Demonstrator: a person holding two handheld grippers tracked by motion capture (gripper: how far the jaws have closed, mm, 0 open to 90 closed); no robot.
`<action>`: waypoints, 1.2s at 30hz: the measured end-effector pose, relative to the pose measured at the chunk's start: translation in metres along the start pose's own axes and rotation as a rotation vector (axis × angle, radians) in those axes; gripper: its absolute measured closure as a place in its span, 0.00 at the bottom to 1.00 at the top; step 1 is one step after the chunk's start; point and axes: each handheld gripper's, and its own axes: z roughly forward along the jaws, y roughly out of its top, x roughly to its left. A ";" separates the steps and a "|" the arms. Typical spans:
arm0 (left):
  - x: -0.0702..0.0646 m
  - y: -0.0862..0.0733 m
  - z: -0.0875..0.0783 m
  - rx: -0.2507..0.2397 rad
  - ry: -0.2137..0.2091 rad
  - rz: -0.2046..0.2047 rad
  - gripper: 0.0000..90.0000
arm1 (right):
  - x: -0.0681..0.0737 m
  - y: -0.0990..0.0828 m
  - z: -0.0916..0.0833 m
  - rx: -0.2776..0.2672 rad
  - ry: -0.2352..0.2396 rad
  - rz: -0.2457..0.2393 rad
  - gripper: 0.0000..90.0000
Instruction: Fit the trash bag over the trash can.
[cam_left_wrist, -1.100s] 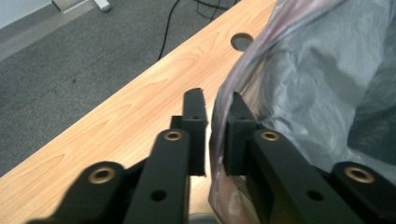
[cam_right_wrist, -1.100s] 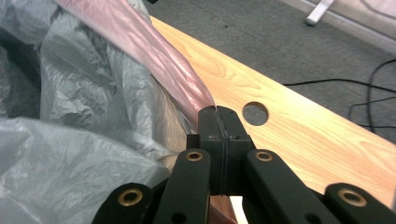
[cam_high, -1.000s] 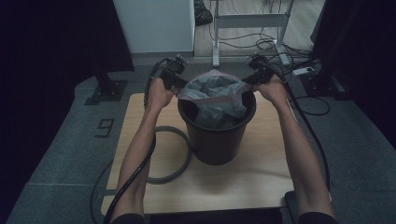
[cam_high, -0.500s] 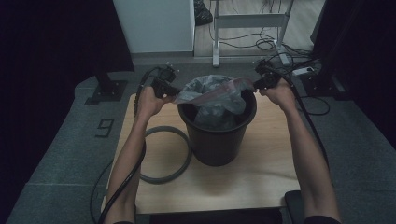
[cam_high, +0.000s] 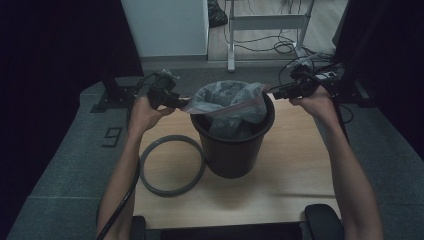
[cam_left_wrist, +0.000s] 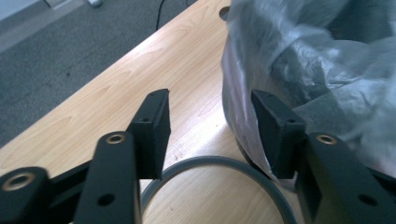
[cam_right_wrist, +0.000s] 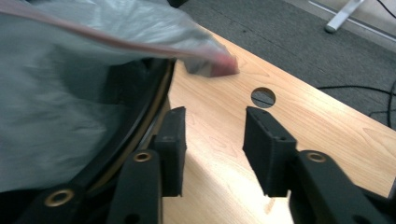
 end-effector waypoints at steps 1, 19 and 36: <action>-0.001 -0.001 -0.005 -0.004 -0.002 0.006 0.53 | 0.001 0.000 -0.004 -0.005 0.006 -0.006 0.61; -0.031 -0.015 -0.046 -0.091 -0.122 0.098 0.44 | 0.023 0.013 -0.029 -0.056 0.019 -0.076 0.45; -0.077 -0.001 -0.030 -0.052 -0.181 0.214 0.44 | 0.064 0.057 -0.056 -0.083 0.016 -0.068 0.36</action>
